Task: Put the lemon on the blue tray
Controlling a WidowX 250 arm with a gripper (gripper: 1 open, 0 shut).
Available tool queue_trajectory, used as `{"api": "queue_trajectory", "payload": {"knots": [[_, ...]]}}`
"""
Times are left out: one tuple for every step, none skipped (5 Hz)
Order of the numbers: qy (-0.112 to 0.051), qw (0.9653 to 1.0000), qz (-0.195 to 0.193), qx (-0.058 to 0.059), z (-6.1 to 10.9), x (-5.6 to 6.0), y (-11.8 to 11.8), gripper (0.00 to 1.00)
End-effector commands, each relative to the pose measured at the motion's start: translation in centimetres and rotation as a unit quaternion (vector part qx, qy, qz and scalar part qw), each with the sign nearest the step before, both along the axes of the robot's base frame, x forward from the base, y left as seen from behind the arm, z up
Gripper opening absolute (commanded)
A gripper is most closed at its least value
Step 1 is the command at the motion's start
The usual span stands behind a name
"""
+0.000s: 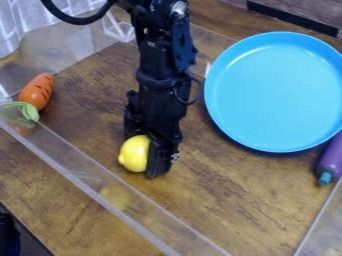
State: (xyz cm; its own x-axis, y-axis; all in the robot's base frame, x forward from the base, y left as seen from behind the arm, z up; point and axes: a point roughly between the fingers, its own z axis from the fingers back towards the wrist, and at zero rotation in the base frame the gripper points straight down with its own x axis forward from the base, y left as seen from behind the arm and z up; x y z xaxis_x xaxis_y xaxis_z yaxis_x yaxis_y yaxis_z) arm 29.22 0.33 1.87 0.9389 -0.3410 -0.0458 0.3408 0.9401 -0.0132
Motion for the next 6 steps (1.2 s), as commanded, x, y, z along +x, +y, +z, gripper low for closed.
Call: {"api": "queue_trajectory", "payload": {"knots": [[-0.006,1.0000,-0.001,-0.002,0.16,0.32,0.75,0.00],[-0.004,1.0000,-0.004,-0.005,0.14,0.29,0.81,0.00],[-0.003,0.9999,-0.007,-0.008,0.10,0.23,0.84,0.00],[-0.001,0.9999,-0.009,-0.011,0.07,0.17,0.86,0.00],[0.002,0.9998,-0.012,-0.014,0.06,0.11,0.89,0.00],[-0.002,0.9998,-0.018,-0.010,0.65,0.30,0.71,0.00]]}}
